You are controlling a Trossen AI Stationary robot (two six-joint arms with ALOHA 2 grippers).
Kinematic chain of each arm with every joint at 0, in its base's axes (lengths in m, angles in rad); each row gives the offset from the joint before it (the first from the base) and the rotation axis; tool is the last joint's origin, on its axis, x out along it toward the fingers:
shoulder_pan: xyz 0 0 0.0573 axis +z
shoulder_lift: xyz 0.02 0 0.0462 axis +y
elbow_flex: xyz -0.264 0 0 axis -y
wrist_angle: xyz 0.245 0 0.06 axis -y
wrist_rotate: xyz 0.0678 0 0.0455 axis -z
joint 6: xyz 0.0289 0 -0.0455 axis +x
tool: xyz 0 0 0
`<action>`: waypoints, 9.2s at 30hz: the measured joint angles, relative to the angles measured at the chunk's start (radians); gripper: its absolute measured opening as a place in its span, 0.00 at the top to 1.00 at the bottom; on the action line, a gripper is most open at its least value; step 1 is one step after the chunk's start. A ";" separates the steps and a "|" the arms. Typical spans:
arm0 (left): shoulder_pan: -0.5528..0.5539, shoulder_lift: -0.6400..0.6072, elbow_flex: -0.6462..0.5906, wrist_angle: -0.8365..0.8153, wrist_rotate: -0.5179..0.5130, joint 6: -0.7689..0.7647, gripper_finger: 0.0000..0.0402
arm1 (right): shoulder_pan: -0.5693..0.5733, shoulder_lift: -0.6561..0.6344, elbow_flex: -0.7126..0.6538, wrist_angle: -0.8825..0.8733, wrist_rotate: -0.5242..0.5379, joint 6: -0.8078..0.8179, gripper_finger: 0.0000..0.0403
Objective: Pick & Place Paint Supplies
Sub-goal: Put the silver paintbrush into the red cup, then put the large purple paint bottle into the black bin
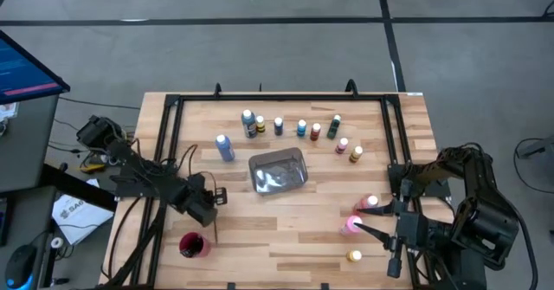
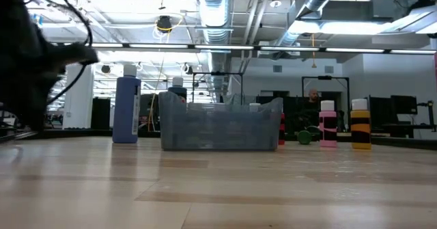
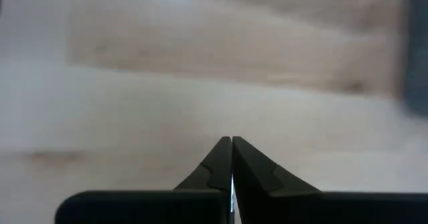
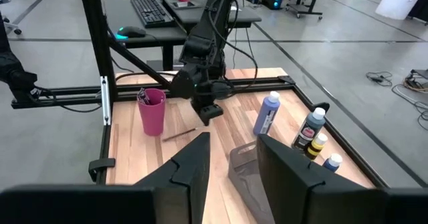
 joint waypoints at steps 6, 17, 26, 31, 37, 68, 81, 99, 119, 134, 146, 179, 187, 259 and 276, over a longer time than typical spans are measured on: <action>0.028 -0.100 0.001 -0.004 -0.081 0.157 1.00 | 0.000 0.000 0.000 0.000 0.000 0.000 0.71; 0.023 -0.412 0.003 0.076 -0.292 0.557 1.00 | -0.031 0.000 0.000 0.000 0.008 -0.016 0.71; -0.035 -0.645 0.004 0.436 -0.330 1.180 1.00 | -0.081 0.000 0.000 0.005 0.008 -0.011 0.71; -0.108 -0.720 0.004 0.624 -0.293 1.453 1.00 | -0.106 0.000 0.000 0.006 0.008 0.039 0.71; -0.260 -0.742 0.004 0.684 -0.252 1.653 1.00 | -0.136 0.000 0.000 0.008 0.008 0.110 0.71; -0.898 -0.740 -0.160 0.677 -0.809 1.884 1.00 | -0.304 0.000 0.001 0.041 -0.010 0.245 0.71; -0.897 -0.721 -0.161 0.695 -0.799 1.859 1.00 | -0.304 0.000 0.001 0.038 -0.010 0.209 0.71; -0.891 -0.668 -0.161 0.695 -0.806 1.783 0.83 | -0.304 0.000 0.001 0.039 -0.010 0.208 0.71; -0.541 -0.751 0.143 0.782 -0.852 2.143 0.60 | -0.403 -0.010 0.001 0.040 -0.016 -0.082 0.71; -0.413 -0.928 0.198 0.766 -0.777 2.386 0.60 | -0.470 -0.463 -0.053 0.122 -0.246 -0.576 0.87; -0.307 -0.901 0.198 0.813 -0.454 2.206 0.60 | -0.505 -0.910 -0.658 0.826 -0.632 -1.025 0.98; 0.664 -0.565 0.197 0.063 -0.100 1.804 0.47 | -0.560 -1.334 -1.241 1.250 -0.528 -0.940 0.94; 0.680 -0.440 0.168 0.063 -0.163 1.914 0.35 | -0.560 -1.326 -1.241 1.223 -0.447 -0.933 0.93; 0.665 -0.276 0.224 0.515 -0.043 1.966 0.76 | -0.560 -1.329 -1.241 1.174 -0.444 -0.958 0.92; 0.555 -0.099 0.232 0.548 -0.041 1.958 0.76 | -0.560 -1.329 -1.241 1.159 -0.444 -0.958 0.92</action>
